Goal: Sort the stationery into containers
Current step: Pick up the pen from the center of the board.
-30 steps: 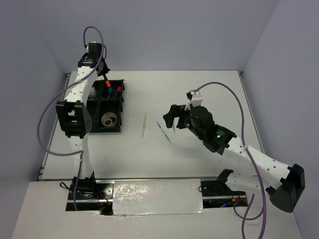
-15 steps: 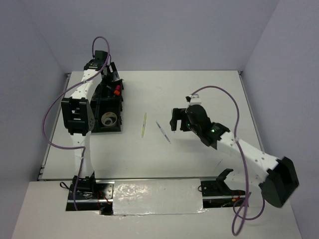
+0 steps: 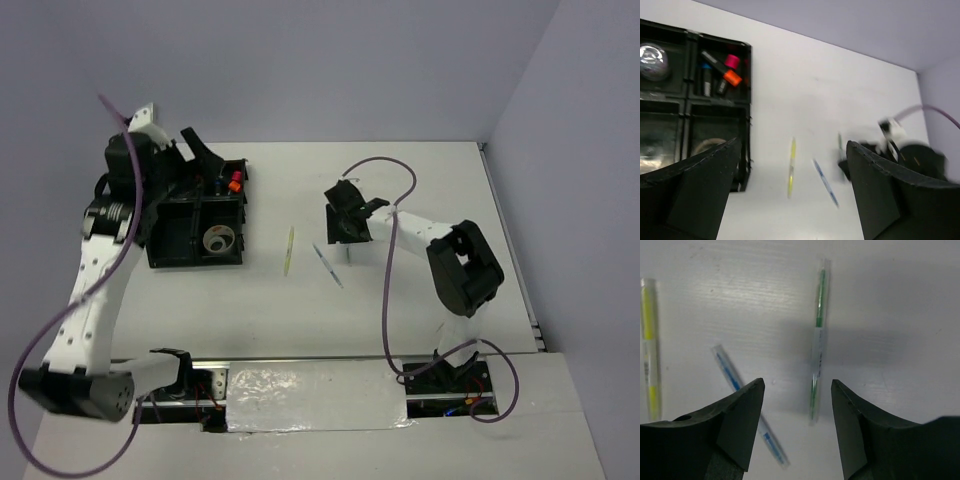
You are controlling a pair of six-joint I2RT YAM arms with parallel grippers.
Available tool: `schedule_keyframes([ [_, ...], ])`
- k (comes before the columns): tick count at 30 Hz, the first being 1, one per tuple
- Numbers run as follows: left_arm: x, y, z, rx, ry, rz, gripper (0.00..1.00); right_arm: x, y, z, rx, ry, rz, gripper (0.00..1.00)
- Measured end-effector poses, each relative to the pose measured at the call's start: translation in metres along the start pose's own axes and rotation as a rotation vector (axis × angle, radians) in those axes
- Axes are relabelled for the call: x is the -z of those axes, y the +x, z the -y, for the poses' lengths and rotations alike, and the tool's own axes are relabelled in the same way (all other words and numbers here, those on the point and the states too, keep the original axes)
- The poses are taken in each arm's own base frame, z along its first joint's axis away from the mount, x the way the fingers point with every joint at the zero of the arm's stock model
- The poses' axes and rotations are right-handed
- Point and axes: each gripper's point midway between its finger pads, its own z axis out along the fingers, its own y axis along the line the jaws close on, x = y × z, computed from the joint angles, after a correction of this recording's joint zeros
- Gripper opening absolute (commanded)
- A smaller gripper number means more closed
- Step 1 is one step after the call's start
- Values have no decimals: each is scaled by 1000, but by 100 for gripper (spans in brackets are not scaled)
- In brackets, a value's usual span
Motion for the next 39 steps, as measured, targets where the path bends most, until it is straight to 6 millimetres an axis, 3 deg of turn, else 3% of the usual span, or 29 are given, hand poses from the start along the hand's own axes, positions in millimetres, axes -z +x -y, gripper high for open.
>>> schedule_keyframes([
  [2, 29, 13, 9, -13, 59, 11, 99, -13, -1, 5, -10, 22, -18, 60],
  [5, 51, 33, 9, -41, 101, 1, 99, -28, 6, 13, -18, 51, -53, 56],
  [7, 53, 49, 1, -54, 92, -25, 99, -36, 13, 19, -22, 68, -81, 48],
  [11, 45, 90, -21, -77, 53, -132, 99, -42, 16, 19, -33, 64, -93, 14],
  [15, 42, 125, -30, -70, 62, -218, 99, -43, 17, 19, -44, 50, -97, 8],
  [19, 41, 151, -6, -21, 236, -285, 99, -33, 22, 16, -42, 4, -81, 7],
  [21, 39, 164, 15, 20, 348, -320, 99, -21, 27, 12, -27, -27, -73, 8],
  [23, 39, 176, 38, 55, 456, -354, 99, 7, 23, -6, -9, -114, -23, 9],
  [28, 43, 186, 89, 94, 643, -395, 99, 99, -21, -77, 21, -485, 186, 10],
  [30, 44, 183, 100, 113, 676, -386, 99, 131, -29, -101, 44, -614, 245, 10],
  [33, 43, 176, 111, 146, 704, -364, 96, 166, -24, -129, 80, -756, 271, 10],
  [36, 40, 174, 114, 167, 697, -355, 89, 183, -14, -146, 112, -829, 264, 10],
  [37, 38, 175, 113, 170, 689, -355, 82, 188, -11, -150, 121, -844, 262, 11],
  [39, 35, 176, 111, 172, 673, -354, 82, 197, -6, -155, 135, -869, 262, 11],
])
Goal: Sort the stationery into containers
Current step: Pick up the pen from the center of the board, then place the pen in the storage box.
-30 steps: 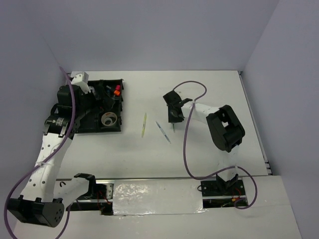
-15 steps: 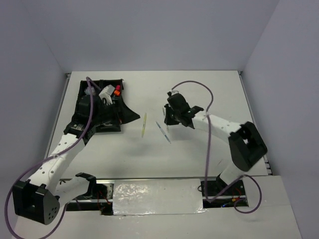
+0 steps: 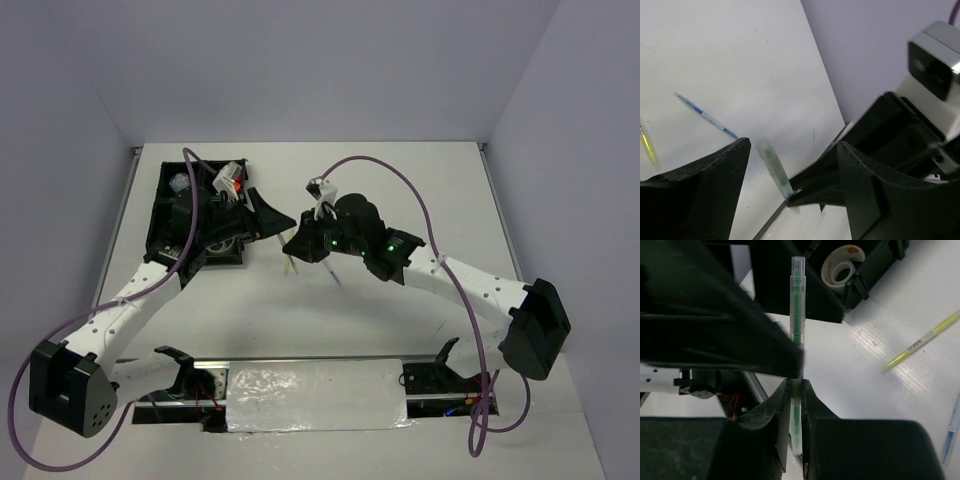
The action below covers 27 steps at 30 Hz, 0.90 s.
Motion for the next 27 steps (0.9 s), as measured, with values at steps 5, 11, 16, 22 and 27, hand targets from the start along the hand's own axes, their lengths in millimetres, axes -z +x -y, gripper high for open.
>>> schedule_keyframes([
  [5, -1, 0, -7, 18, -36, 7, 24, 9, -10, -16, 17, -44, 34, 14],
  [11, -1, -6, -16, -19, -121, 18, 0, 8, -10, -12, 22, -24, 38, 87],
  [16, 17, -47, -78, -74, -553, 129, 0, 25, -18, 20, 31, 143, 106, 100],
  [22, 75, -104, -198, -7, -1118, 171, 0, 82, -34, 77, -8, 330, 231, 100],
  [27, 112, -148, -255, 30, -1370, 117, 0, 94, -26, 95, -2, 376, 230, 100],
])
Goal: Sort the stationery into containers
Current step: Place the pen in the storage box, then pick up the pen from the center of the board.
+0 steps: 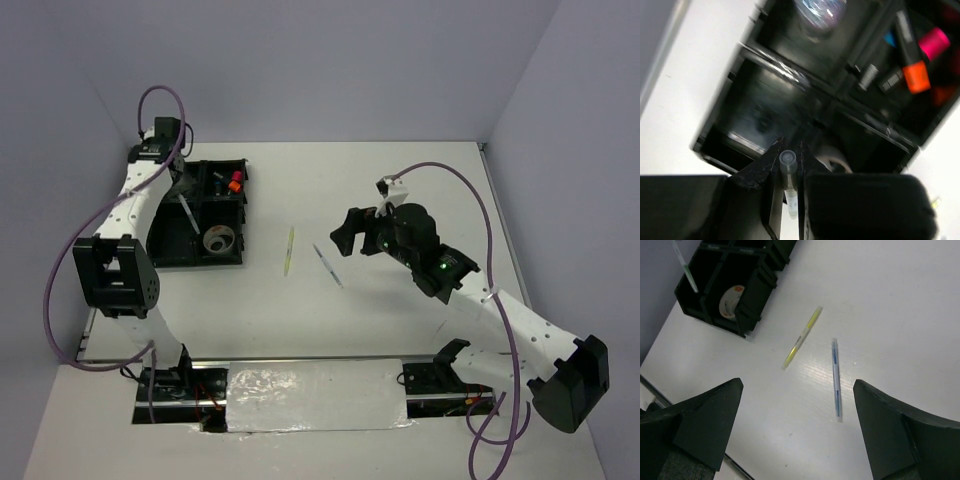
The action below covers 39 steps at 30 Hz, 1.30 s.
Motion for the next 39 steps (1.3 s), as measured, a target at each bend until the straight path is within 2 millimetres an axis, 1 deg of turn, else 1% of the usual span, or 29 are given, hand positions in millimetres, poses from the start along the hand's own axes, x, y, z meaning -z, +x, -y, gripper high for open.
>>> schedule_keyframes([
  [2, -7, -17, -14, 5, -39, -3, 2, 0, 7, 3, 7, 0, -15, 100],
  [4, -10, -27, -29, 17, -62, -4, 5, 0, 14, 4, 14, -8, -34, 100],
  [7, -13, -35, -55, 38, -97, -13, 6, 1, 21, 5, 24, -21, -59, 100],
  [8, -16, -36, -61, 44, -107, -19, 10, 1, 22, 4, 26, -25, -61, 100],
  [9, -18, -36, -66, 49, -113, -24, 11, 1, 22, 4, 28, -30, -63, 100],
  [11, -23, -34, -70, 40, -117, -39, 13, 1, 23, 2, 30, -40, -68, 100],
  [13, -30, -26, -68, 28, -108, -61, 15, 1, 25, 2, 30, -48, -73, 100],
  [14, -33, -21, -66, 23, -102, -73, 19, 1, 27, 2, 30, -52, -77, 100],
  [16, -39, -13, -63, 18, -92, -93, 21, 1, 31, 2, 29, -53, -88, 100],
  [19, -47, -3, -60, 15, -77, -114, 26, -1, 32, 3, 28, -52, -93, 100],
  [22, -54, 6, -61, 21, -75, -127, 43, -2, 34, 3, 28, -51, -99, 100],
  [23, -56, 8, -61, 24, -73, -131, 53, -2, 34, 3, 28, -51, -101, 100],
  [25, -59, 11, -63, 35, -76, -137, 62, -3, 35, 4, 28, -50, -104, 100],
  [26, -59, 11, -63, 43, -77, -139, 69, -3, 36, 4, 27, -49, -107, 100],
  [28, -61, 11, -65, 55, -77, -140, 79, -5, 38, 5, 27, -46, -113, 100],
  [29, -61, 10, -65, 59, -77, -140, 86, -6, 39, 6, 27, -43, -118, 100],
  [30, -61, 10, -65, 62, -76, -140, 89, -8, 41, 6, 26, -40, -124, 100],
  [31, -60, 10, -65, 63, -71, -139, 93, -11, 44, 8, 27, -37, -132, 100],
  [33, -58, 11, -64, 65, -59, -141, 97, -20, 51, 11, 31, -22, -160, 100],
  [34, -52, 11, -64, 65, -46, -137, 99, -27, 56, 15, 36, -8, -186, 99],
  [35, -45, 12, -63, 61, -34, -133, 99, -34, 62, 18, 39, 8, -215, 97],
  [36, -36, 11, -60, 57, -20, -124, 99, -38, 67, 22, 44, 27, -242, 92],
  [38, -9, 6, -48, 36, 39, -75, 99, -67, 80, 33, 57, 86, -320, 84],
  [39, 11, 3, -37, 14, 91, -36, 99, -77, 87, 38, 63, 111, -352, 77],
])
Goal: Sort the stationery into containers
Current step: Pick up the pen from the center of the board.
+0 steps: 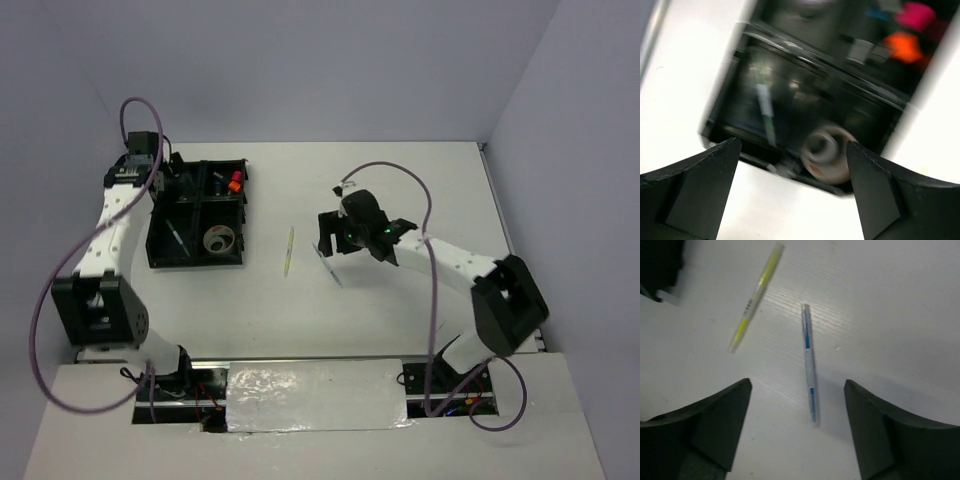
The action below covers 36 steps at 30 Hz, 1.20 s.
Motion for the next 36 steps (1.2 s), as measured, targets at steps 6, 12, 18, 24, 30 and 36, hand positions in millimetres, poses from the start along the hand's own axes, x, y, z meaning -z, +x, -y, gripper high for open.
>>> schedule_keyframes([
  [6, 107, 21, 32, -79, 286, 203, 99, -40, 46, 18, 38, 106, -193, 62],
  [12, 95, 64, 16, -107, 297, 148, 99, -50, 49, 8, 85, 138, -243, 52],
  [18, 69, 112, 10, -131, 301, 6, 99, -77, 71, 13, 116, 198, -321, 40],
  [24, 78, 110, 25, -124, 393, 18, 99, -83, 71, 14, 108, 239, -318, 0],
  [30, 111, 128, 80, -91, 696, 24, 99, -61, 82, 1, 49, 133, -295, 0],
  [36, 153, 158, 144, -56, 1013, -56, 98, 4, 32, -75, -75, -264, -46, 0],
])
